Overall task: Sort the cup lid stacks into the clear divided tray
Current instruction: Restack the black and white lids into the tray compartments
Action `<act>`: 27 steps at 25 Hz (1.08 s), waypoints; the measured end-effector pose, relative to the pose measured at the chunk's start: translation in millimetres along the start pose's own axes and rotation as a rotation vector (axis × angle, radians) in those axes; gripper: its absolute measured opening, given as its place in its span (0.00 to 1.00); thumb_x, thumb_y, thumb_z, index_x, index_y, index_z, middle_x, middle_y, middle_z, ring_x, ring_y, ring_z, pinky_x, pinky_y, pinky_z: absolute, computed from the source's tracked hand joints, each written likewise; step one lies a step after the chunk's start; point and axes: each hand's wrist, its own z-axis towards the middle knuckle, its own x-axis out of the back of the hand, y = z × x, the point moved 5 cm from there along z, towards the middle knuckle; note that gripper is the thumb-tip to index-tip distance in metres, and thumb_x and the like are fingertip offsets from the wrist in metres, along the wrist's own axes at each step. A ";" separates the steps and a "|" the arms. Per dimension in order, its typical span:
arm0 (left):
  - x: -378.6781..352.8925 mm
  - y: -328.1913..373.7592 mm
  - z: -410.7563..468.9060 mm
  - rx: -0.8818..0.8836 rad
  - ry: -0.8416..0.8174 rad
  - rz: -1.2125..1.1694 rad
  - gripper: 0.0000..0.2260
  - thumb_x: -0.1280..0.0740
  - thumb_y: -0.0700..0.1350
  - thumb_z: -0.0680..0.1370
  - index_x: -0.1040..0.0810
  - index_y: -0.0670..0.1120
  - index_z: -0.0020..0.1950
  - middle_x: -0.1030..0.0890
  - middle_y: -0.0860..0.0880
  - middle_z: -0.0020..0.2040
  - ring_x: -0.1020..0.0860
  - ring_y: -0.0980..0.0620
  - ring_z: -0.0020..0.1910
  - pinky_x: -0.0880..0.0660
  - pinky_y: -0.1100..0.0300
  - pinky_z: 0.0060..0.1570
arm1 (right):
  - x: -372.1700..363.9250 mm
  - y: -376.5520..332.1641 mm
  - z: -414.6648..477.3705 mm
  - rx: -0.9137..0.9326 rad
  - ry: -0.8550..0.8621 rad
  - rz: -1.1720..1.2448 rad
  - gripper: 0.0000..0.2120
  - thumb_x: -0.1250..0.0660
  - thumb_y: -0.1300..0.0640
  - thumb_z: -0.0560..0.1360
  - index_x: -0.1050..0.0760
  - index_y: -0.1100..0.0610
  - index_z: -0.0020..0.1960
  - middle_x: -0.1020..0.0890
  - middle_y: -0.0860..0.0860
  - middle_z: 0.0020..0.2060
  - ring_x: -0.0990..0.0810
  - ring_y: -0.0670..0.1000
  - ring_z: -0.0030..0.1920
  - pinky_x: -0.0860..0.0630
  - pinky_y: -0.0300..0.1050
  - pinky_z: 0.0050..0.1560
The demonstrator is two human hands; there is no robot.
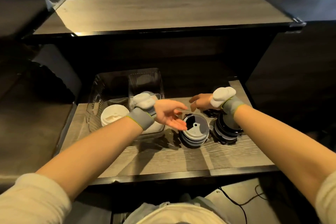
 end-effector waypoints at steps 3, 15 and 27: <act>-22.2 -18.1 19.9 0.112 0.003 -0.028 0.13 0.41 0.54 0.80 0.32 0.47 0.59 0.27 0.36 0.58 0.31 0.38 0.67 0.40 0.43 0.70 | -9.6 13.8 2.1 -0.091 -0.132 0.122 0.30 0.36 0.54 0.76 0.42 0.59 0.74 0.33 0.58 0.64 0.33 0.54 0.65 0.33 0.47 0.69; -40.5 -41.0 76.6 -0.007 0.109 -0.574 0.28 0.36 0.56 0.77 0.39 0.54 0.75 0.44 0.47 0.78 0.44 0.36 0.75 0.43 0.33 0.68 | -21.2 12.7 3.4 -0.122 -0.242 -0.086 0.23 0.47 0.52 0.81 0.40 0.62 0.73 0.36 0.61 0.72 0.34 0.64 0.71 0.36 0.58 0.71; -27.0 -0.4 77.6 -0.198 0.183 -0.655 0.30 0.36 0.56 0.77 0.39 0.49 0.76 0.35 0.44 0.76 0.35 0.40 0.73 0.37 0.42 0.70 | 9.6 1.0 20.9 -0.177 -0.224 0.257 0.39 0.46 0.29 0.72 0.34 0.59 0.68 0.28 0.62 0.65 0.26 0.63 0.61 0.29 0.62 0.61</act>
